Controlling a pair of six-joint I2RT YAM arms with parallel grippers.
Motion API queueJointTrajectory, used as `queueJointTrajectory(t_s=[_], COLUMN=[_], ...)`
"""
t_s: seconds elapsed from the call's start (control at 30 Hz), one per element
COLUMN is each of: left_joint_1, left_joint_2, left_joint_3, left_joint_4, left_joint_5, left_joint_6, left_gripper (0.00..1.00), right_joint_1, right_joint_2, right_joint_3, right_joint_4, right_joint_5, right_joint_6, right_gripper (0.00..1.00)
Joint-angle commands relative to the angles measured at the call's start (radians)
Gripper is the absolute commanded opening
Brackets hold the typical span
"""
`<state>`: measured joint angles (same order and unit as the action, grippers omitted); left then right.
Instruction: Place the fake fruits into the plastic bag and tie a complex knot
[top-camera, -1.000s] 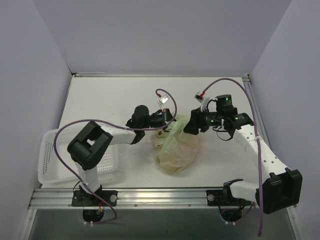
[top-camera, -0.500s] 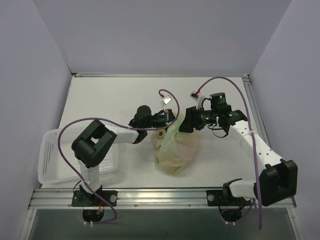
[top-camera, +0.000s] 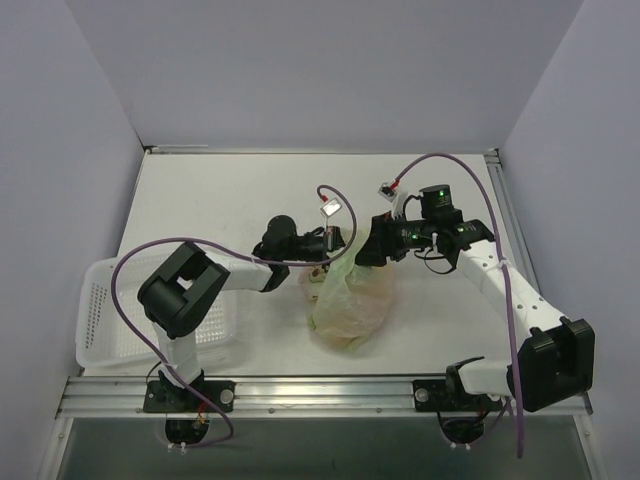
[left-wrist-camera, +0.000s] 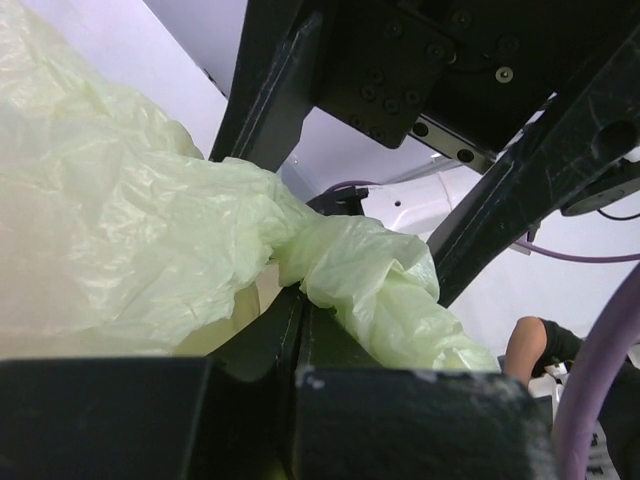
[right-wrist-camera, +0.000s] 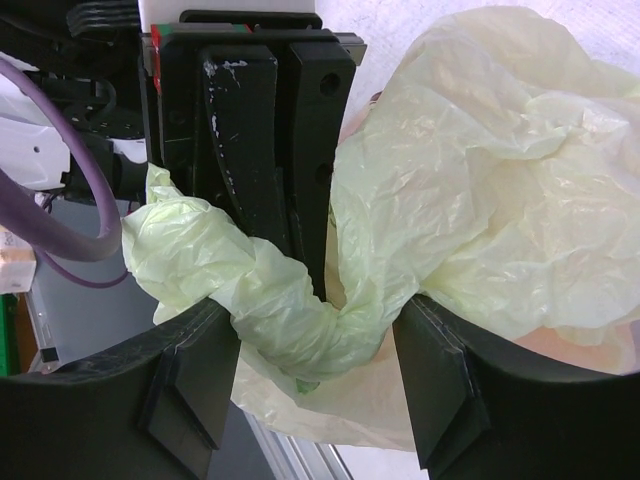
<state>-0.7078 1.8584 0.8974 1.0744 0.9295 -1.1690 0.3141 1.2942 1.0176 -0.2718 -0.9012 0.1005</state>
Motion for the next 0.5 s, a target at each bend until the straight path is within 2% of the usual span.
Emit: queueJointTrajectory(t_s=[0.0,0.13,0.3,0.47], left_joint_1=[-0.013,-0.018,-0.03,-0.027], left_joint_2=[-0.048,-0.027,0.018,0.022], left_joint_3=[-0.002,0.044,0.084,0.101], left_joint_4=[0.067,0.074,0.248,0.271], left_joint_5=[0.089,0.114,0.052,-0.017], left_joint_6=[0.017,0.012,-0.063,-0.067], left_gripper=[0.0,0.0,0.0,0.0], right_joint_1=[-0.004,0.005,0.029,0.028], right_joint_2=[-0.009,-0.013,-0.018,-0.038], right_joint_3=[0.035,0.026,0.013,0.019], right_joint_4=[0.049,0.049,0.074,0.042], right_joint_5=[-0.033,-0.038,-0.044,-0.039], right_joint_6=[-0.012,-0.005,0.033,0.025], right_gripper=[0.6,0.61,0.61,0.7])
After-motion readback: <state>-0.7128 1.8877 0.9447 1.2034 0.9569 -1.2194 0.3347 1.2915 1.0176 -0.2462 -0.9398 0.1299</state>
